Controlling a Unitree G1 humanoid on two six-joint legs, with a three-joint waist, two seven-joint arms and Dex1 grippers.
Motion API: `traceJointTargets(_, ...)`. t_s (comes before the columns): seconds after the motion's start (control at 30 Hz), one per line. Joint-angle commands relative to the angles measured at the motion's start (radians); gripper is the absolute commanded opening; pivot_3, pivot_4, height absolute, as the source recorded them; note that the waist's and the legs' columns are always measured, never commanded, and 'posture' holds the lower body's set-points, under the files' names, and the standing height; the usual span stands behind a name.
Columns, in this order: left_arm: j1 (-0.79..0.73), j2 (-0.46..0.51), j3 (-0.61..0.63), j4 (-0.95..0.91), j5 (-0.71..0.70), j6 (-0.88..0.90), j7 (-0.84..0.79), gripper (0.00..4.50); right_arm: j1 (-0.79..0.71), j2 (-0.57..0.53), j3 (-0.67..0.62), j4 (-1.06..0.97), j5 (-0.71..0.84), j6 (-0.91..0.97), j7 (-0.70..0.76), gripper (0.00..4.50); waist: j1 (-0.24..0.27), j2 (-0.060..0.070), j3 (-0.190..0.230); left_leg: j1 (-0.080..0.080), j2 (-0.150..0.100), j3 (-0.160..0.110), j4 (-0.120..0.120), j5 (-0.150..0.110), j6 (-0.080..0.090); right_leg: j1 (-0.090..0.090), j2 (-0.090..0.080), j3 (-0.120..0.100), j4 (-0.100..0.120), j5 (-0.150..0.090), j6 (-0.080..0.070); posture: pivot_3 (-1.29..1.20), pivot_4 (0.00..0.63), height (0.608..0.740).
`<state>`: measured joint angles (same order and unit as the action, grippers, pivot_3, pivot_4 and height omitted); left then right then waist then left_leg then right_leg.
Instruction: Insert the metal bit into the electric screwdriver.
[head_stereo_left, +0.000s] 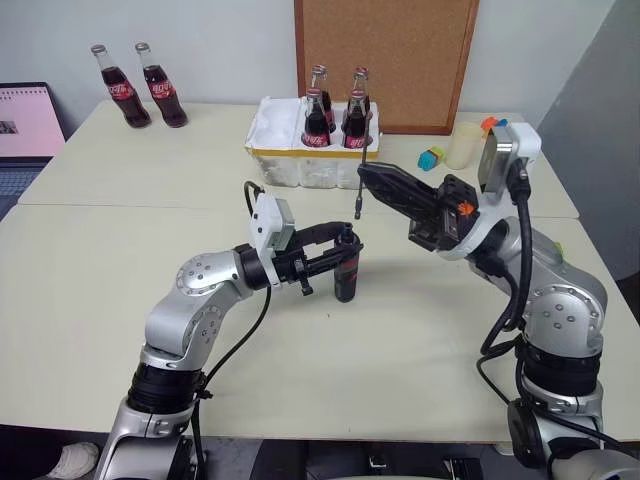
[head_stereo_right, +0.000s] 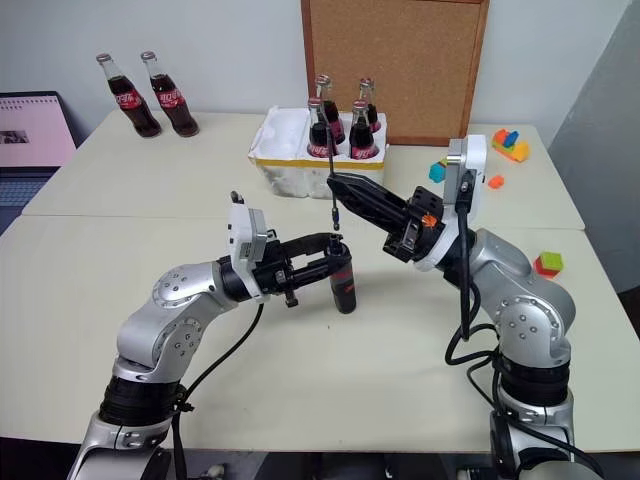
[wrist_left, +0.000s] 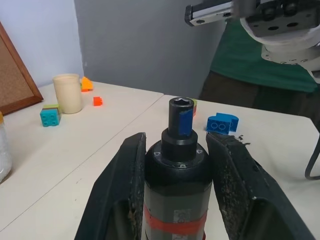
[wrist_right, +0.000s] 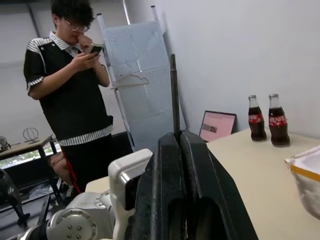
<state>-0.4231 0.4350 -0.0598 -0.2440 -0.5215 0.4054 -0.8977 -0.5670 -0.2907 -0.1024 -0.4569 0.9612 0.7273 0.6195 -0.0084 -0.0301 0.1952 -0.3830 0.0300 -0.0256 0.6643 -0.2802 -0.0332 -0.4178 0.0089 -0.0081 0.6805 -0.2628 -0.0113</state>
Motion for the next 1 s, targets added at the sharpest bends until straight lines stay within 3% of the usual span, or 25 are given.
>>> traceJointTargets(0.03, -0.004, 0.006, -0.018, 0.000, 0.008, -0.006, -0.018, 1.53, -0.005, -0.007, 0.014, 0.009, -0.017, -0.057, 0.055, 0.00, 0.000, 0.000, 0.000, 0.000, 0.000, 0.000, 0.000, 0.000, 0.000, 0.000, 0.000, 0.000, 0.000, 0.000, 0.000, 0.00, 0.150, 0.740)
traceJointTargets(0.63, -0.030, 0.022, -0.016, 0.047, 0.004, -0.025, -0.079, 1.53, -0.030, -0.064, 0.049, 0.162, -0.125, -0.205, 0.255, 0.00, 0.001, 0.000, 0.000, 0.000, 0.000, 0.000, 0.000, 0.000, 0.000, 0.000, 0.000, 0.000, 0.000, 0.000, 0.000, 0.00, 0.150, 0.740)
traceJointTargets(1.0, -0.022, 0.026, -0.016, 0.043, 0.003, -0.025, -0.089, 1.53, -0.045, -0.026, 0.085, 0.199, -0.189, -0.290, 0.291, 0.00, 0.001, 0.000, 0.000, 0.000, 0.000, 0.000, 0.000, 0.000, 0.000, 0.000, 0.000, 0.000, 0.000, 0.002, -0.003, 0.00, 0.150, 0.740)
